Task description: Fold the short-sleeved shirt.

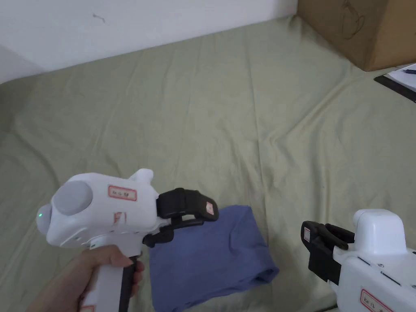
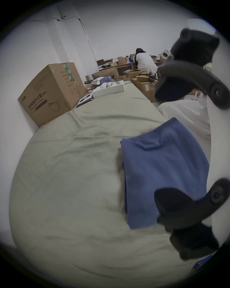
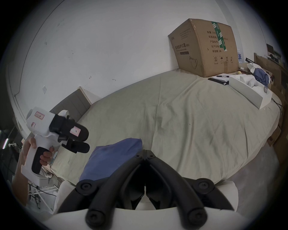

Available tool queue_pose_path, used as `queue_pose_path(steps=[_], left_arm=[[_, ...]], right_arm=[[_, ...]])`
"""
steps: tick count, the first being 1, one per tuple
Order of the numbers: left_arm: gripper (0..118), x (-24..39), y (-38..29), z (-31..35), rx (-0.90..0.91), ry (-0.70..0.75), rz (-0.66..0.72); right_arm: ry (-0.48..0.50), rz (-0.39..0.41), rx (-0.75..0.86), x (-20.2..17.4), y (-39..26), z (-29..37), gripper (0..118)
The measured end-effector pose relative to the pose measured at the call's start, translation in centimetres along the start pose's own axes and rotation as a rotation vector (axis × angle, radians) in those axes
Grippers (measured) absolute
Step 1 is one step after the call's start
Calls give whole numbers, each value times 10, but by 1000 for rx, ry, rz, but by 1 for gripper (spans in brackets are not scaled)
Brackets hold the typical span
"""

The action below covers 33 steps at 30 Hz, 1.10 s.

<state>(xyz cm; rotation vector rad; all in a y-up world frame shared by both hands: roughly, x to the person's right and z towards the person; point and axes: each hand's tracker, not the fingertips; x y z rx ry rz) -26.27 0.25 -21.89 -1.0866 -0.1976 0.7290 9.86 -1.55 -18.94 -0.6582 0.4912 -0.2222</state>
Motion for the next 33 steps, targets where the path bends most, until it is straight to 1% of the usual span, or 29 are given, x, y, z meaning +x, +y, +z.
queue_pose_path(steps=[1, 2, 4, 5, 8, 12, 14, 15, 17, 20, 21, 24, 25, 28, 33], left_arm=[[32, -6, -5, 1, 7, 4, -9], [1, -11, -8, 2, 29, 11, -3], [1, -20, -18, -10, 48, 54, 10], [1, -24, -23, -15, 45, 52, 30], [1, -31, -28, -39, 2, -38, 89], [1, -15, -27, -72, -35, -39, 40], [1, -7, -27, -91, -69, -56, 52], [1, 0, -28, -98, -85, -48, 35], [1, 13, -30, -113, -116, -40, -44], [1, 18, -33, -133, -159, -51, -3], [1, 20, -34, -133, -153, -69, -12], [1, 28, -40, -119, -133, -94, -64], [1, 24, -40, -109, -123, -106, -57], [0, 1, -41, -65, -35, -161, -20], [2, -70, -47, 15, 100, -124, 93]], right_arm=[[0, 1, -3, 0, -1, -1, 0], [2, 2, -5, -1, -1, -2, 0], [2, 3, -12, -1, -1, -4, 0], [6, 4, -15, -1, -2, -4, 0], [4, 9, -15, -1, -2, -4, 0], [-9, 12, -22, 2, -3, -2, 0], [-18, 9, -26, 4, -5, -1, 0], [-23, 11, -28, 4, -5, 0, 0], [-36, 17, -32, 5, -6, 1, 0], [-46, 20, -32, 6, -6, 2, 0], [-48, 18, -31, 5, -6, 2, 0], [-44, 16, -31, 1, -5, 0, 0], [-41, 24, -35, -2, -4, -2, 0], [-13, 63, -44, -16, -3, -11, 0], [83, 139, -95, -56, -16, -51, 0]])
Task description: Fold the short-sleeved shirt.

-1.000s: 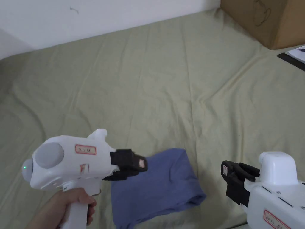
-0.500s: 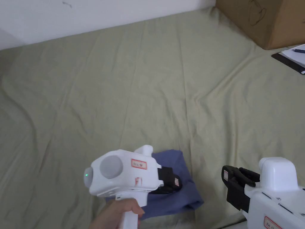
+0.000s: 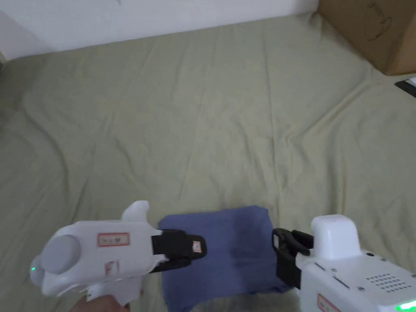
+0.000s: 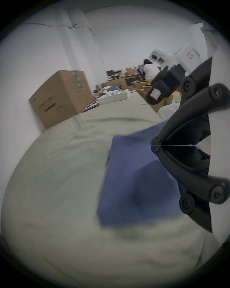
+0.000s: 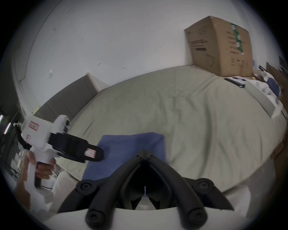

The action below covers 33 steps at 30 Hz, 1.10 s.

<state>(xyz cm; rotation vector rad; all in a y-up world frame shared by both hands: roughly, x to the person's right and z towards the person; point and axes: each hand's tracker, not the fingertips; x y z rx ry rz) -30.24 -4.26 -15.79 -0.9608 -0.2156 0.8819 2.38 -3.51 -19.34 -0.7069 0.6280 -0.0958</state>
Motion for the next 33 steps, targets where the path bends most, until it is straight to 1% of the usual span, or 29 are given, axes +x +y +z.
queue_pose_path(steps=[2, 3, 4, 5, 6, 7, 8, 10, 12, 14, 16, 18, 20, 22, 23, 24, 25, 26, 27, 28, 29, 30, 31, 32, 33], left_arm=[[3, -14, -2, 31, 17, 35, 9], [15, -25, -5, 42, 33, 29, 39], [38, -35, -8, 51, 35, 27, 61], [79, -46, -7, 55, 37, 20, 89], [103, -56, -9, 58, 44, -3, 124], [116, -64, -11, 60, 44, -24, 153], [118, -71, -12, 62, 54, -42, 184], [118, -86, -12, 55, 45, -99, 239], [118, -96, -8, 35, -10, -167, 250], [118, -104, -2, 8, -71, -193, 269], [118, -108, 5, -16, -115, -245, 288], [118, -110, 13, -28, -103, -395, 280], [118, -113, 22, -54, -106, -529, 349], [118, -110, 30, -80, -173, -554, 390], [118, -103, 32, -85, -181, -580, 381], [116, -93, 35, -89, -204, -567, 314], [111, -85, 38, -89, -215, -497, 266], [82, -79, 39, -87, -215, -458, 215], [38, -79, 38, -85, -210, -423, 196], [18, -81, 39, -84, -220, -360, 207], [18, -95, 32, -86, -234, -261, 232], [18, -107, 29, -87, -248, -244, 292], [18, -113, 27, -84, -248, -372, 318], [18, -109, 28, -77, -211, -390, 293], [18, -100, 27, -65, -200, -301, 256]], right_arm=[[13, 26, -31, -16, -7, -27, 0], [36, 24, -41, -21, -12, -42, 0], [42, 21, -75, -27, -19, -58, 0], [39, 43, -106, -31, -26, -71, 0], [7, 62, -146, -36, -33, -84, 0], [-34, 76, -143, -40, -40, -89, 0], [-36, 109, -95, -40, -46, -89, 0], [-57, 169, -57, -43, -50, -86, 0], [-60, 194, -54, -45, -53, -83, 0], [-57, 189, -48, -44, -55, -83, 0], [-58, 159, -46, -43, -54, -82, 0], [-56, 147, -45, -43, -54, -82, 0], [-57, 156, -40, -43, -55, -82, 0], [-64, 166, -36, -45, -56, -82, 0], [-65, 166, -36, -44, -55, -82, 0], [-65, 161, -37, -44, -54, -81, 0], [-66, 153, -39, -43, -53, -80, 0], [-65, 144, -42, -42, -52, -79, 0], [-75, 156, -41, -45, -53, -78, 0], [-91, 183, -34, -47, -53, -77, 0], [-106, 195, -24, -50, -53, -76, 0], [-129, 185, -22, -52, -53, -74, 0], [-105, 136, -6, -51, -51, -70, 0], [-111, 104, 28, -53, -48, -64, 0], [-156, 100, 65, -57, -43, -56, 0]])
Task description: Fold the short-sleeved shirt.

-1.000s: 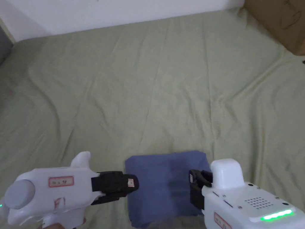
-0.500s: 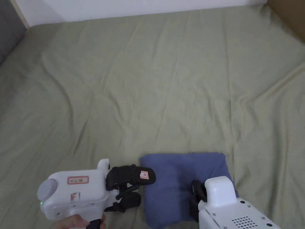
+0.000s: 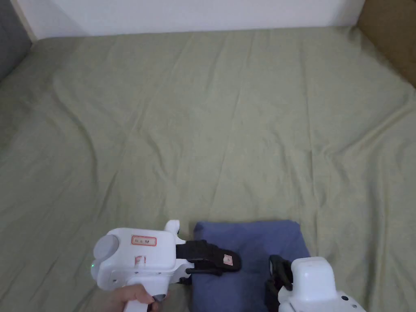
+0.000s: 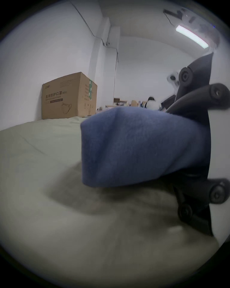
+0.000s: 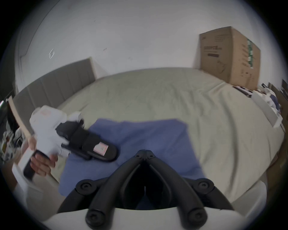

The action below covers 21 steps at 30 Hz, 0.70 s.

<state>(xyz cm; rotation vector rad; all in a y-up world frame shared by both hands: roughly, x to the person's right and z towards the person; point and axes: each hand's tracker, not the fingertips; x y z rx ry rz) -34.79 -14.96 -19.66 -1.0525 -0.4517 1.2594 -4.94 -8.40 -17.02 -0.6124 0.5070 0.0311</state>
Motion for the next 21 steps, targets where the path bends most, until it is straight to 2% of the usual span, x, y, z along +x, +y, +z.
queue_pose_path(steps=[1, 3, 7, 10, 16, 17, 19, 21], left_arm=[[18, 7, -1, 8, 3, 47, -56], [18, 15, 1, 28, 9, 50, -82], [18, 20, 23, 98, 53, 223, -217], [18, 36, 34, 166, 115, 392, -245], [18, 38, 69, 290, 193, 807, -302], [18, 38, 76, 307, 212, 872, -275], [18, 38, 83, 331, 203, 1054, -339], [18, 29, 92, 349, 169, 1207, -383]], right_arm=[[-22, -2, 48, -2, 8, 9, 0], [-71, 2, 135, -7, 27, 28, 0], [-100, -18, 330, -25, 60, 69, 0], [-150, 18, 457, -46, 75, 89, 0], [-135, 95, 480, -80, 88, 89, 0], [-113, 82, 459, -83, 88, 87, 0], [-76, 46, 417, -88, 88, 78, 0], [-68, 52, 389, -94, 87, 68, 0]])
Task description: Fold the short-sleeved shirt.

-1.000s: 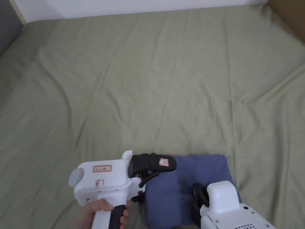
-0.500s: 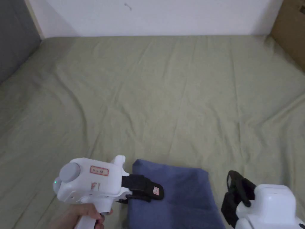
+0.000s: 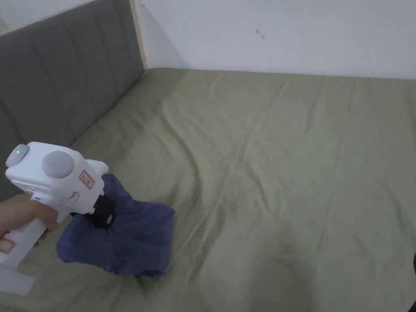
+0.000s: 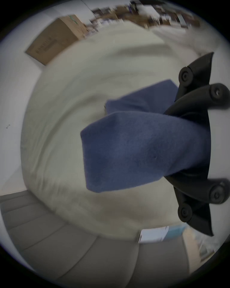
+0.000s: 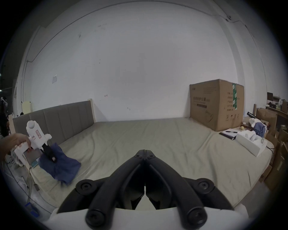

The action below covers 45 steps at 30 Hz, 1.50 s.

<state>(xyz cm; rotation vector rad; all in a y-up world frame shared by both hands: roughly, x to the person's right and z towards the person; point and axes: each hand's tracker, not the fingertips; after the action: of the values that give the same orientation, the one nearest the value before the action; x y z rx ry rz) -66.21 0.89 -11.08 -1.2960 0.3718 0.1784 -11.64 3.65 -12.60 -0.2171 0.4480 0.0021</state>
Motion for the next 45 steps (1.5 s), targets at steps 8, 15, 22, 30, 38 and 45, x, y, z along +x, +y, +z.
queue_pose_path(steps=[8, 15, 22, 30, 38, 45], left_arm=[[73, -50, -18, -39, 38, 381, 18], [112, -50, -38, -7, 184, 286, 196], [3, 26, -70, 65, 475, 145, 210], [0, 180, -124, 139, 723, 40, 174], [0, 308, -177, 190, 1055, -73, 201], [0, 358, -198, 212, 1141, -9, 125]], right_arm=[[64, 33, -129, -13, -17, -23, 0], [71, 36, -149, -3, -17, -22, 0], [50, 33, -115, 16, -6, -9, 0], [58, 75, -60, 44, 12, 10, 0], [-7, 46, 35, 79, 46, 36, 0], [-19, 8, 57, 96, 56, 63, 0]])
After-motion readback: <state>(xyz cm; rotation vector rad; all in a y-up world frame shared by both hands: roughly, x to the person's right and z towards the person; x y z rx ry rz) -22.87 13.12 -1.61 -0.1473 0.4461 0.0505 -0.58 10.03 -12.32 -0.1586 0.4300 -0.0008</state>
